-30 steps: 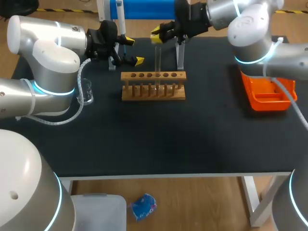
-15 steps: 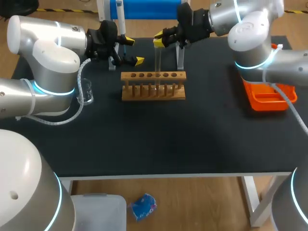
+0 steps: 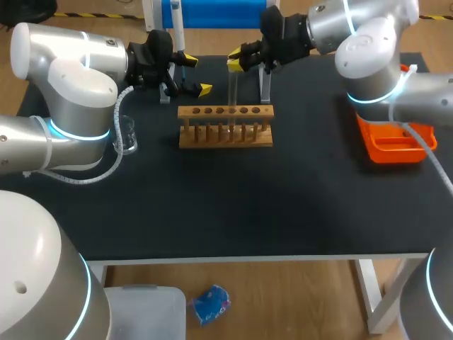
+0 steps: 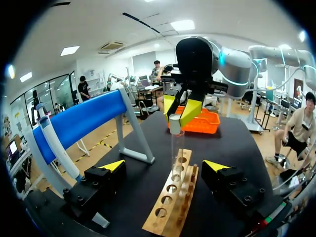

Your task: Invert the test tube, pick up the pipette, mount the tip to pipette, aspirate from beaker and dispense into the tube, eject the tip, return the pipette, and cap with the stopper.

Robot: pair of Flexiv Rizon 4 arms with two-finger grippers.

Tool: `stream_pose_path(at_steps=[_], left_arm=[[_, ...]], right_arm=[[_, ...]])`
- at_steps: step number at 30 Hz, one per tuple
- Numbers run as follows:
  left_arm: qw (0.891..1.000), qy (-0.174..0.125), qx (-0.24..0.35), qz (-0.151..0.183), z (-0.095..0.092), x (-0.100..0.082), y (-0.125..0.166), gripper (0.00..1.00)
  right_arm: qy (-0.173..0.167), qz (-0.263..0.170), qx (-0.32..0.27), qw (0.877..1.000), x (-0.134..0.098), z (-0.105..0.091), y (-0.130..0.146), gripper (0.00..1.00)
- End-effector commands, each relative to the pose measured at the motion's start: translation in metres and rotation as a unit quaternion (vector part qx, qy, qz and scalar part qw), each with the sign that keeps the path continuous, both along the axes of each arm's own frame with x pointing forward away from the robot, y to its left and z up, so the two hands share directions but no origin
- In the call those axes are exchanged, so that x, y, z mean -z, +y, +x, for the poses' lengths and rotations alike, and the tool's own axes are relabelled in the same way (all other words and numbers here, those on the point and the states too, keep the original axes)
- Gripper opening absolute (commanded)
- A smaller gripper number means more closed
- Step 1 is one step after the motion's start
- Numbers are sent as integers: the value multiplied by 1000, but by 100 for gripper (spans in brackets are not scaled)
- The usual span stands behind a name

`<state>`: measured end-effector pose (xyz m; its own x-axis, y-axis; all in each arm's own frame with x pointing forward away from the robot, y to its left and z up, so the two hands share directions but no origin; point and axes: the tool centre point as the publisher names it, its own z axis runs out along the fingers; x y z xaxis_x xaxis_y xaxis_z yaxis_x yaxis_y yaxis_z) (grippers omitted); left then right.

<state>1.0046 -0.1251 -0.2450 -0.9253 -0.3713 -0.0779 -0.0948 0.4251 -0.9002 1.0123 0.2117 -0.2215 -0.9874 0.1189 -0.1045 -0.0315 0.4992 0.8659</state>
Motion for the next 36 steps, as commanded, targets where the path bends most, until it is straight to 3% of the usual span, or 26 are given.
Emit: stream_pose_path(at_steps=[1, 36], left_arm=[[1000, -1, 0, -1, 0, 1, 0, 100], [1000, -1, 0, -1, 0, 1, 0, 100]], right_arm=[[-1, 0, 2, 1000, -2, -1, -2, 0], [15, -12, 5, 1000, 12, -6, -3, 0]])
